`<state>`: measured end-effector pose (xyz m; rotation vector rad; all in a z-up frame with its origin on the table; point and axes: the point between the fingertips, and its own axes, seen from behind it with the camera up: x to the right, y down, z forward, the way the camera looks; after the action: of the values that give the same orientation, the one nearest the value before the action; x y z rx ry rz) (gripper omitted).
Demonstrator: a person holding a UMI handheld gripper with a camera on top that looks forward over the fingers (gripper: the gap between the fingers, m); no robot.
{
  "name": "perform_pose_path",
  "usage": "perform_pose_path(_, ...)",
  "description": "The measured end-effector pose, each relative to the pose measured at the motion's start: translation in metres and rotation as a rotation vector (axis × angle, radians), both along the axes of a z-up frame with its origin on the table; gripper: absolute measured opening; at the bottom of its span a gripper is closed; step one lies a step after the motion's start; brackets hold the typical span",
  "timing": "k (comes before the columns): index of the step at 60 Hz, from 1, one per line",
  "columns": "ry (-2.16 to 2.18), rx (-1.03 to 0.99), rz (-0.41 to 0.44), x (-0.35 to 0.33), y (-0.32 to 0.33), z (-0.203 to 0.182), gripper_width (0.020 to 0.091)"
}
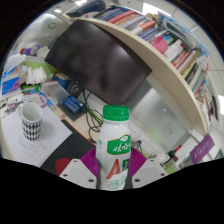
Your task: Pour water
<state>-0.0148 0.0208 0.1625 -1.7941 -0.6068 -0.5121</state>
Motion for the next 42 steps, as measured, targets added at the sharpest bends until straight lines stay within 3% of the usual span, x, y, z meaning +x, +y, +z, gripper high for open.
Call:
perform_pose_path(8, -0.343, -0.019, 0.129, -0.046, 0.012, 0.02, 0.035)
perform_pose_path(23, -0.93, -0.035, 0.355, -0.111, 0.023, 0.012, 0.0348)
perform_pose_path(42, -1.28, -0.058, 0.444, -0.14, 0.028, -0.011, 0.0367)
